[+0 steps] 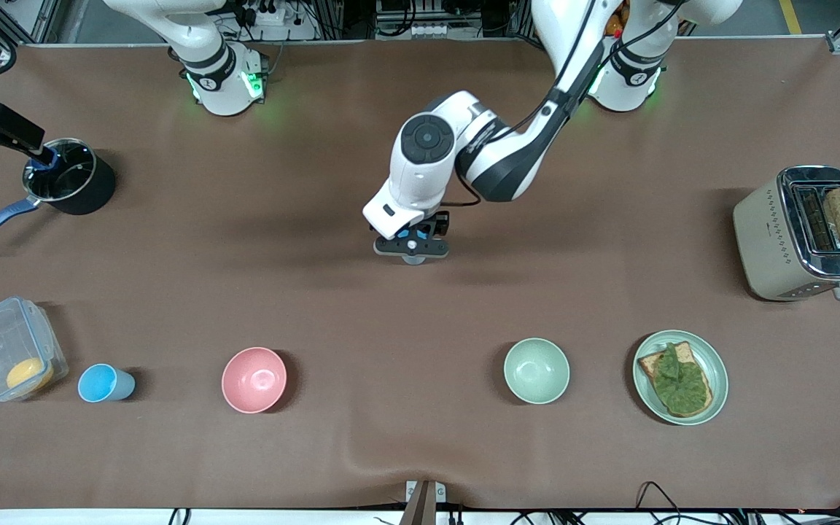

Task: Stack blue cups with both arms

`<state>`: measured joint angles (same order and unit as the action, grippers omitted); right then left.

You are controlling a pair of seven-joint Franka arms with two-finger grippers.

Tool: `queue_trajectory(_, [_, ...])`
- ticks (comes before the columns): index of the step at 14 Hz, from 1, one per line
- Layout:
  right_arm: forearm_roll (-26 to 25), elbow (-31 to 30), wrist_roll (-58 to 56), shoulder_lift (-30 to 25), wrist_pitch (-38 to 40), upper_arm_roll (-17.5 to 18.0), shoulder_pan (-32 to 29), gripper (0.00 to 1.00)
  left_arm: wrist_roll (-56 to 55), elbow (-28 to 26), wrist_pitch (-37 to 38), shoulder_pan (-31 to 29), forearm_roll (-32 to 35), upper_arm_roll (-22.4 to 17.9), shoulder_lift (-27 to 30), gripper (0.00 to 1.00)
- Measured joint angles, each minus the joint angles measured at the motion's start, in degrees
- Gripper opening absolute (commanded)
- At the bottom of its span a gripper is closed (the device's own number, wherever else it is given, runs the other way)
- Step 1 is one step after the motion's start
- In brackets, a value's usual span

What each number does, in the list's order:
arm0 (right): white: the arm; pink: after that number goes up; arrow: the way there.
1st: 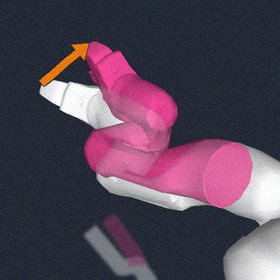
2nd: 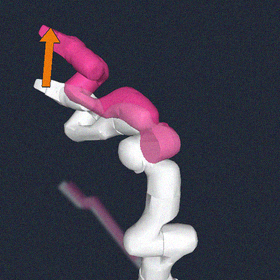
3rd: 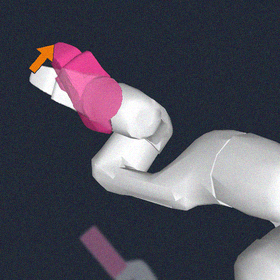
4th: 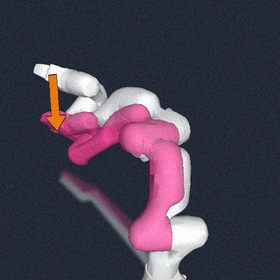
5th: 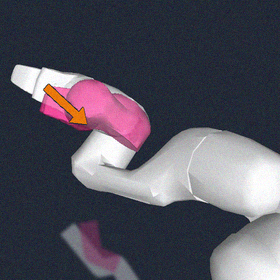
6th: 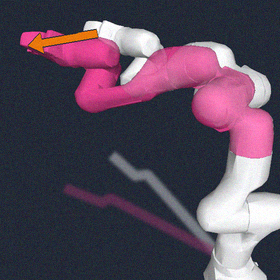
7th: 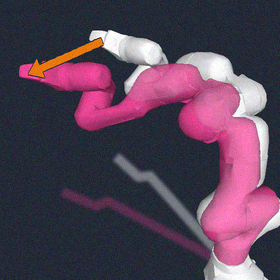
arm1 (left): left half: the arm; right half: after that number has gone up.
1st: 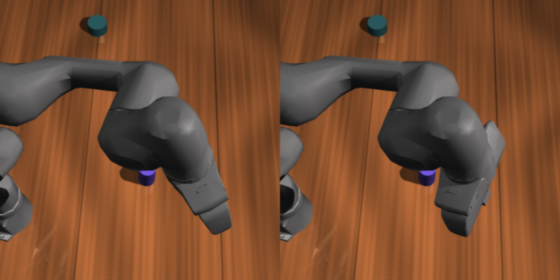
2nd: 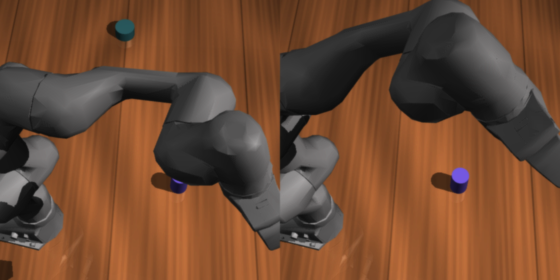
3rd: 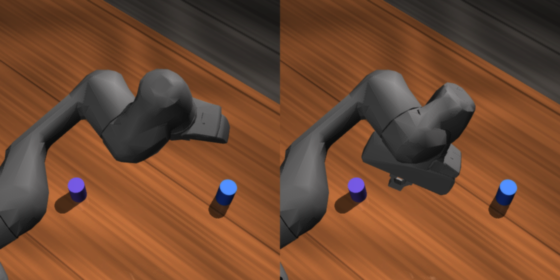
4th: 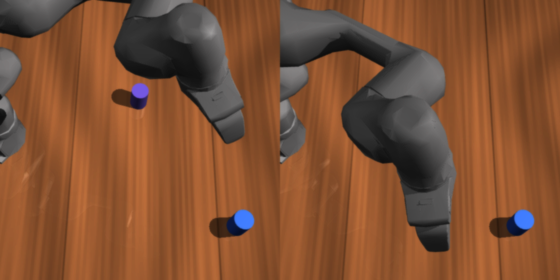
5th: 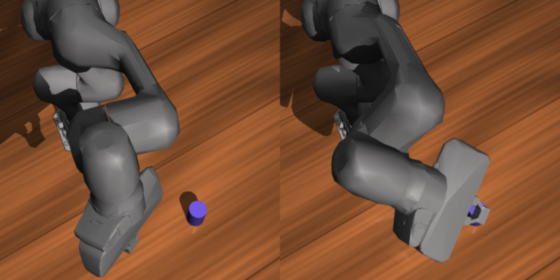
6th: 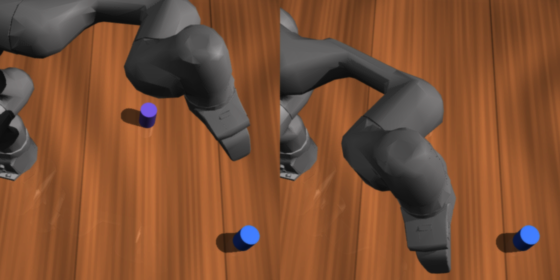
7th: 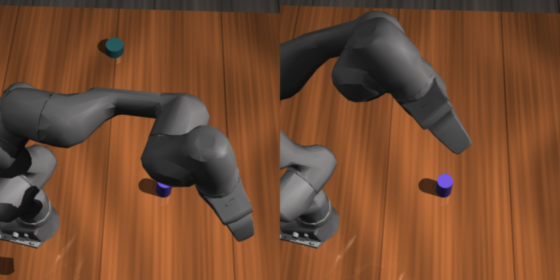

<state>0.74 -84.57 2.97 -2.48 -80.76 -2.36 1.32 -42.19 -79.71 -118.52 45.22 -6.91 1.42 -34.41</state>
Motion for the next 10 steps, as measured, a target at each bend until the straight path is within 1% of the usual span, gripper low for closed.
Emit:
queue_trajectory(2, [0.00, 0.00, -0.01, 0.00, -0.02, 0.01, 0.00, 1.00, 0.01, -0.29, 6.20, -2.70, 0.16, -0.26, 4.07, 1.00])
queue_trajectory(4, [0.00, 0.00, -0.01, 0.00, -0.03, 0.00, 0.00, 1.00, 0.00, -2.46, 10.33, -6.86, 0.60, -0.54, 9.51, 1.00])
queue_trajectory(6, [0.00, 0.00, -0.01, 0.00, -0.04, 0.00, 0.00, 1.00, 1.14, -6.90, 11.94, -12.99, 1.04, -0.74, 16.61, 1.00])
queue_trajectory(8, [0.01, 0.00, -0.02, 0.00, -0.04, 0.00, 0.00, 1.00, 9.08, -13.29, 14.72, -20.40, 1.24, -0.90, 24.88, 1.00])
queue_trajectory(10, [0.01, 0.00, -0.02, 0.00, -0.04, 0.00, 0.00, 1.00, 18.00, -18.25, 18.59, -27.22, 1.33, -1.07, 31.23, 1.00])
